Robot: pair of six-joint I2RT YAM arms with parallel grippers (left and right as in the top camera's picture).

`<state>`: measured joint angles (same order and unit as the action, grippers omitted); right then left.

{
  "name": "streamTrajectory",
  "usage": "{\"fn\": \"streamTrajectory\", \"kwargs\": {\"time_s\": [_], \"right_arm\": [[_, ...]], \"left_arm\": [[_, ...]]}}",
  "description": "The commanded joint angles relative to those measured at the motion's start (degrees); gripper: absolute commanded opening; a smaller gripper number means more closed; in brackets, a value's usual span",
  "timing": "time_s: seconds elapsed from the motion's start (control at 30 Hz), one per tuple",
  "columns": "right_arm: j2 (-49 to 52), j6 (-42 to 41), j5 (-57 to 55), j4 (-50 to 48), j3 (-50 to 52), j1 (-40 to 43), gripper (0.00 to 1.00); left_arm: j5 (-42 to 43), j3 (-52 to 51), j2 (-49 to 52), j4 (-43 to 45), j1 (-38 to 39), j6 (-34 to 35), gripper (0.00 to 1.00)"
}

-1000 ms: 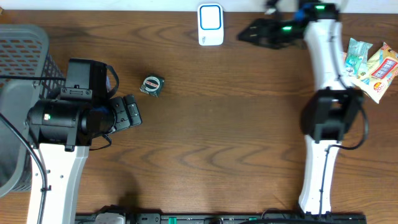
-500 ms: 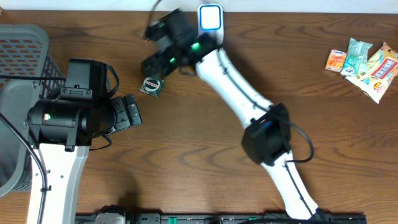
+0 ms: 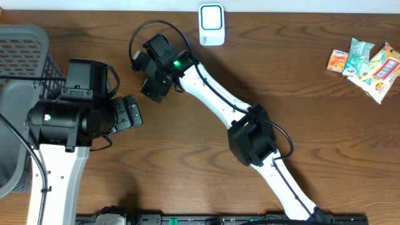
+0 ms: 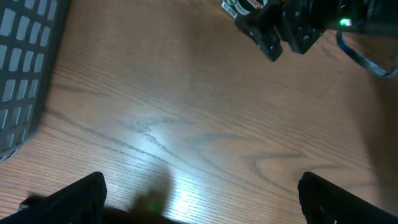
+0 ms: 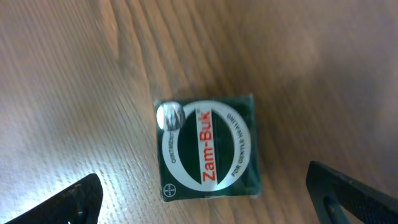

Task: Scan the item barcode
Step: 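Reach the right gripper to the green Zam-Buk tin and grasp it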

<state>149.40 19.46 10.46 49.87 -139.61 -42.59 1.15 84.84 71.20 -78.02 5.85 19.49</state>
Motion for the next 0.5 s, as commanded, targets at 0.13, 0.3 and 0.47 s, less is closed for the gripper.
{"fn": "streamTrajectory", "kwargs": {"time_s": [0.13,0.3,0.47], "right_arm": [[2.7,1.2,0.6,0.3,0.0,0.0,0.95],[2.8,1.2,0.6,-0.5,0.2,0.5,0.94],[2.8,0.9,0.7,-3.9,3.0,0.9,0.88]], "left_arm": [[-0.2,0.2,0.0,-0.2,0.0,0.1,0.98],[-0.2,0.2,0.0,-0.2,0.0,0.1,0.98],[-0.2,0.2,0.0,-0.2,0.0,0.1,0.98]]}}
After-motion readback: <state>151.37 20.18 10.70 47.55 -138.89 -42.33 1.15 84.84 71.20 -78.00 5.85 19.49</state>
